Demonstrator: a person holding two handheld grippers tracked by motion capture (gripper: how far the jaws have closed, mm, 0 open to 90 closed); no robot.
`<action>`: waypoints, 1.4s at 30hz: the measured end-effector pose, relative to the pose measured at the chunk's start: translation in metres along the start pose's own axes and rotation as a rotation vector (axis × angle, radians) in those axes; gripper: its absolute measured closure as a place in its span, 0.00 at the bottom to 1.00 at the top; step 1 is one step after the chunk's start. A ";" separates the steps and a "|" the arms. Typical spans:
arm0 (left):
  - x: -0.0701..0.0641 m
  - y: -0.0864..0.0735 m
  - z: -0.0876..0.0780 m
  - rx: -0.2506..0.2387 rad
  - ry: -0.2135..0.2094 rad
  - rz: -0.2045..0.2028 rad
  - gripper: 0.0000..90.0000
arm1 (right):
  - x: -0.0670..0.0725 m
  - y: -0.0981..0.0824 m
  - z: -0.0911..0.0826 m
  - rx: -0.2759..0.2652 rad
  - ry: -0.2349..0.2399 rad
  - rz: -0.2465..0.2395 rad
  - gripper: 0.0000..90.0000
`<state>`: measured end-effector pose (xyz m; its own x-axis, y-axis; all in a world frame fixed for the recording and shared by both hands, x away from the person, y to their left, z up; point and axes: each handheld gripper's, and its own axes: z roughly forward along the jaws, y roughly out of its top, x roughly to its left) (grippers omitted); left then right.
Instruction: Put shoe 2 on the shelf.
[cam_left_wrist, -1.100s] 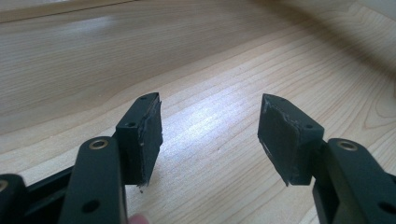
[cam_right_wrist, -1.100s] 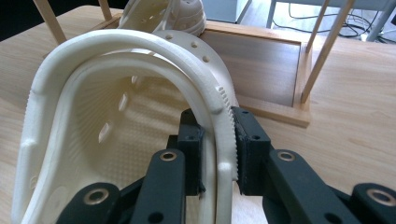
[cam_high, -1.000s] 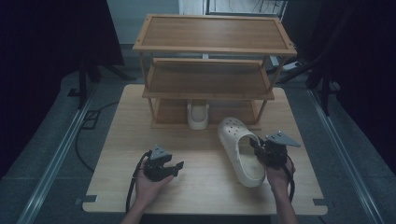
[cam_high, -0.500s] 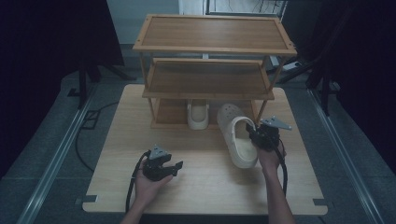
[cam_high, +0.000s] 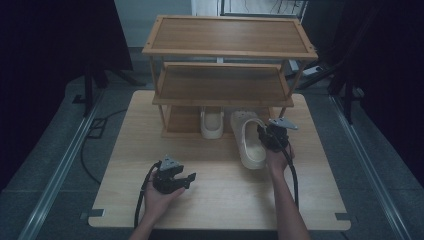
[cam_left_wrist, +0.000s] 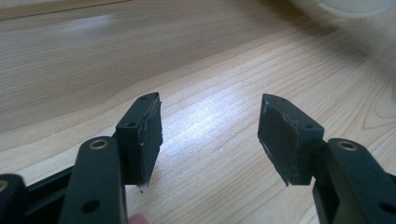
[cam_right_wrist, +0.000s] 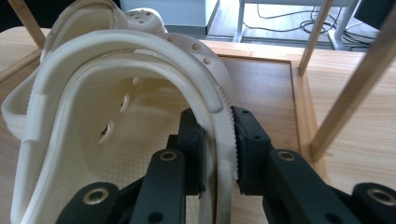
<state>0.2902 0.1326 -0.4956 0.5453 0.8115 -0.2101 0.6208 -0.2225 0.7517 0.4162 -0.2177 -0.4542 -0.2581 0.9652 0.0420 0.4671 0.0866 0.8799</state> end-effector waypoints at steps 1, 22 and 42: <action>0.000 0.000 0.000 -0.002 0.000 -0.002 0.45 | 0.002 0.001 0.003 0.000 -0.003 -0.001 0.84; 0.000 0.000 0.000 -0.005 -0.012 -0.005 0.45 | 0.020 -0.002 0.055 -0.013 -0.108 -0.020 0.82; -0.004 -0.001 0.004 0.008 -0.008 0.009 0.45 | 0.007 -0.016 0.010 0.020 0.090 -0.059 0.50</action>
<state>0.2896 0.1279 -0.4979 0.5552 0.8052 -0.2086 0.6203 -0.2338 0.7487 0.4154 -0.2101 -0.4724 -0.3606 0.9321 0.0333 0.4656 0.1489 0.8724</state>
